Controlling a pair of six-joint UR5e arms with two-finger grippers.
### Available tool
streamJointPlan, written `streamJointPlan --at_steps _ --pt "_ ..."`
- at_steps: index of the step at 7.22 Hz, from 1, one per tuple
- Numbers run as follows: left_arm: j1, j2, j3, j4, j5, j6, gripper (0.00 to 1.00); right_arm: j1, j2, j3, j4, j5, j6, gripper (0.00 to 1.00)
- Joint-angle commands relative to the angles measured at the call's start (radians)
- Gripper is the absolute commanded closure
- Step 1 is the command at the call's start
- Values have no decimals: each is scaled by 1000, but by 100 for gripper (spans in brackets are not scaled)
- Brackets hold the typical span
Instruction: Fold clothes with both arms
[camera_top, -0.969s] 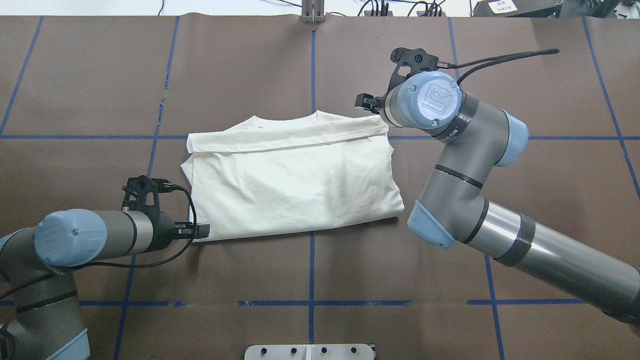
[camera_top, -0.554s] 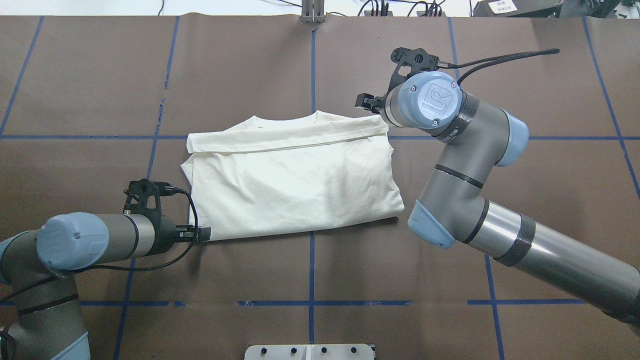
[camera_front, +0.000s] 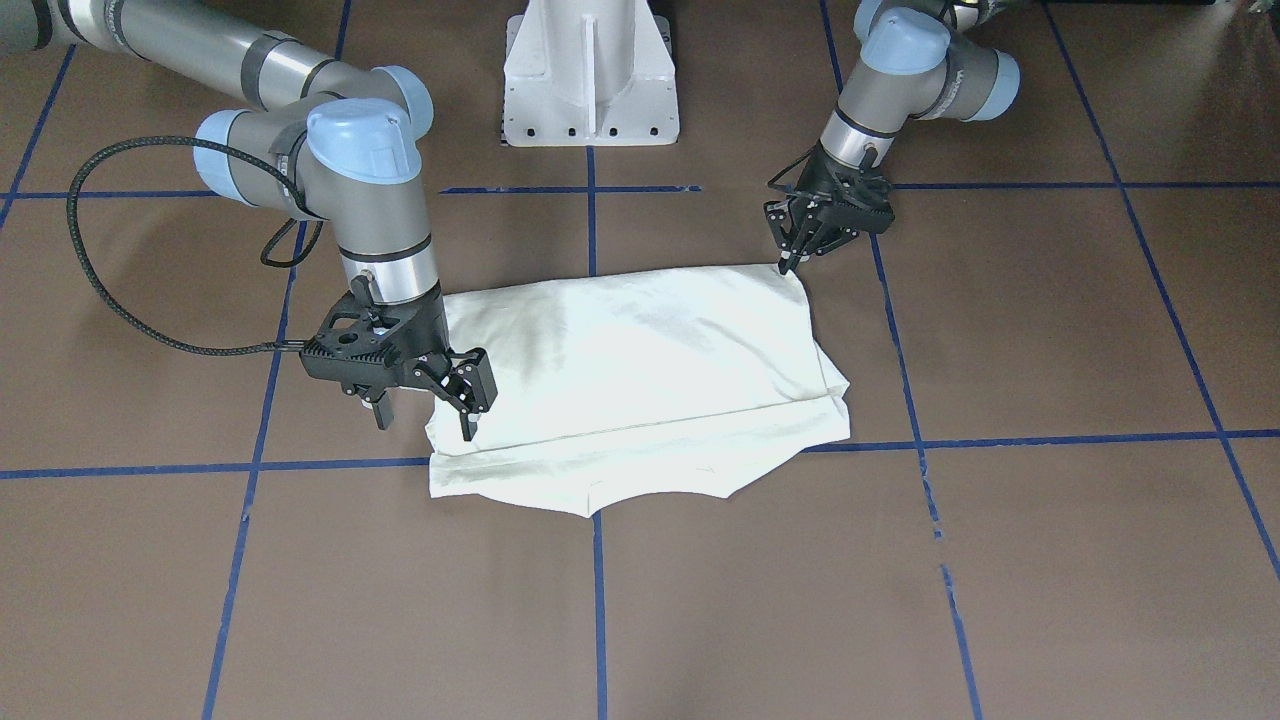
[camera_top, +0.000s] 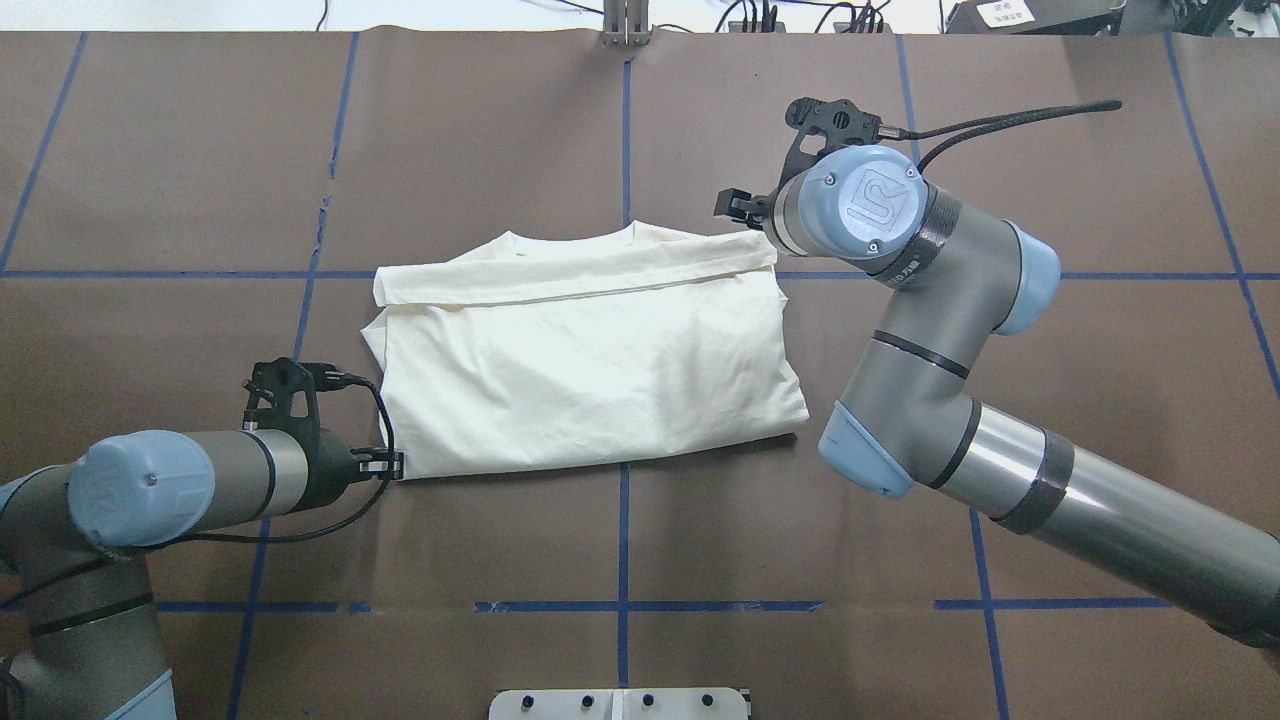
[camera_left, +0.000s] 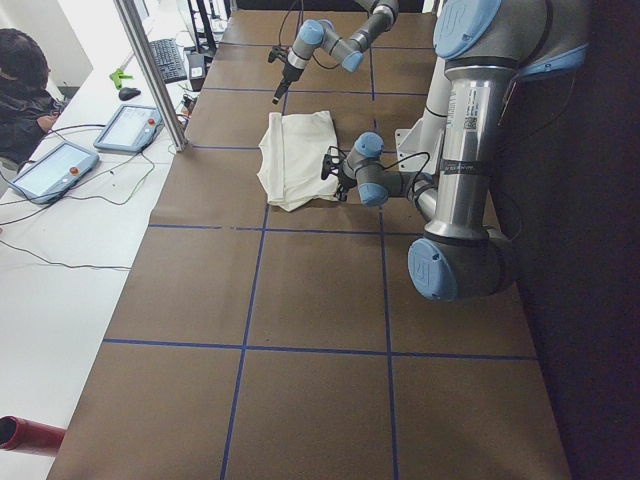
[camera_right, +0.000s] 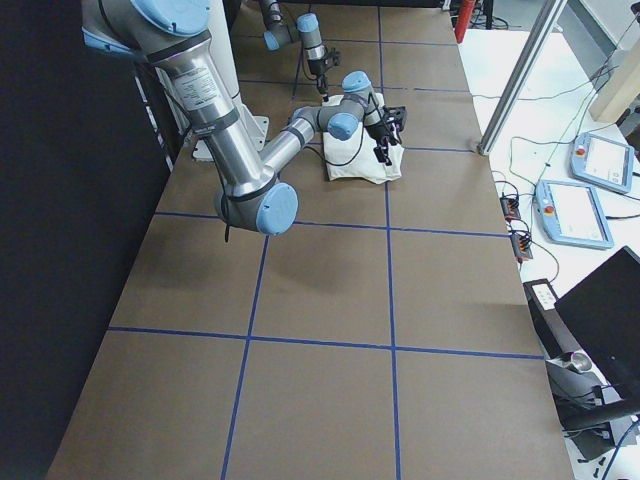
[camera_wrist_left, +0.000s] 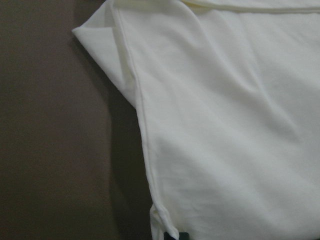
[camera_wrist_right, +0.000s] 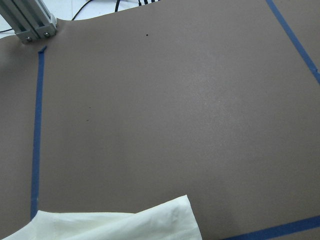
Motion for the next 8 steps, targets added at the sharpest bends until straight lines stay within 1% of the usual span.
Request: streamJointPlan --at_steps 1,2,3,4,5,6,7,8 --pt "-105 1 23 7 -1 175 100 0 -1 0 0 0 2 0" --pt "-189 -8 80 7 -2 265 100 -1 -1 0 0 0 3 0" --pt "-281 -54 154 9 -7 351 100 -1 -1 0 2 -2 8 0" --pt "-357 -151 270 9 -8 424 100 0 -1 0 2 -2 8 0" --pt "-408 -309 455 7 -8 430 100 0 -1 0 0 -2 8 0" --pt "-446 -487 683 -2 -7 434 100 5 0 3 0 0 8 0" --pt "-480 -637 874 -31 -5 462 100 7 0 11 -2 0 8 0" --pt "-491 -677 985 -107 -1 463 100 10 0 20 -6 2 8 0"
